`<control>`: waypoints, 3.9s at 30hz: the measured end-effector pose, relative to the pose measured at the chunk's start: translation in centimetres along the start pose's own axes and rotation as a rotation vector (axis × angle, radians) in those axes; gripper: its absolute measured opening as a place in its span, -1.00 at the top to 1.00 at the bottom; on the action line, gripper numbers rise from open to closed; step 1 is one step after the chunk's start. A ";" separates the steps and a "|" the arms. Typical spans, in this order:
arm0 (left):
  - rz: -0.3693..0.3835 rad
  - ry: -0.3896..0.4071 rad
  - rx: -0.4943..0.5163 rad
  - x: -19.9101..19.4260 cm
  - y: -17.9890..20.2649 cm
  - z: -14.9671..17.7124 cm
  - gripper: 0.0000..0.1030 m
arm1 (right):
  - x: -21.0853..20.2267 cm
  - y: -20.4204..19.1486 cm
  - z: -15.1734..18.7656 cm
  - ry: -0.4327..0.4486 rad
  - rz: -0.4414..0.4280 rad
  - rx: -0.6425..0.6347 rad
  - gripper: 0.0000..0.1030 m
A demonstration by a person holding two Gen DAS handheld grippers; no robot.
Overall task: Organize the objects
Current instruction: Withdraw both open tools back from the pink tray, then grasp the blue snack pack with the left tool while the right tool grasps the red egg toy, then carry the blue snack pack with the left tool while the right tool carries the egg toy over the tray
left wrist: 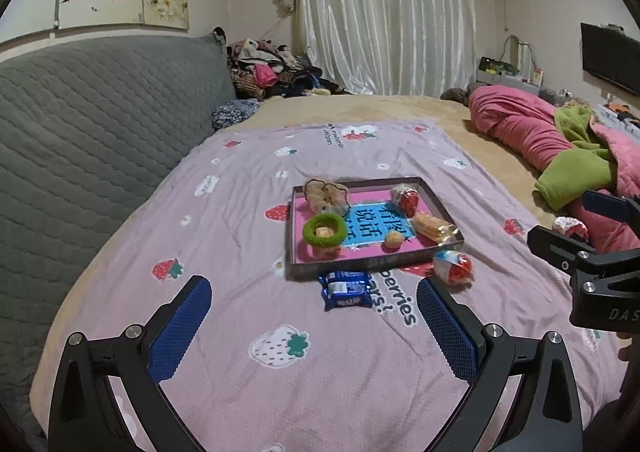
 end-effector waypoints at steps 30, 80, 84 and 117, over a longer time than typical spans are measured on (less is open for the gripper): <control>0.054 -0.164 0.023 5.2 3.3 7.2 -0.99 | 3.0 0.8 7.7 -0.064 -0.006 0.016 -0.99; 0.142 -0.344 -0.078 27.9 1.8 6.1 -0.12 | 22.7 0.2 7.2 -0.204 -0.127 0.017 -0.08; 0.151 -0.331 -0.084 27.1 1.7 5.9 -0.11 | 21.6 0.4 6.6 -0.182 -0.140 0.031 -0.07; 0.166 -0.126 -0.032 30.6 1.2 -7.8 -0.11 | 24.4 0.1 -6.8 0.013 -0.166 0.040 -0.07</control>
Point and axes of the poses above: each gripper's, at about its wrist camera, not at the fingertips, and x roughly the way its jaws point, y to its right, z to its underside, the point moved 3 cm from there along x, roughly the way its jaws point, and after that the axes turned 4 degrees about z, right-handed, at the moved point
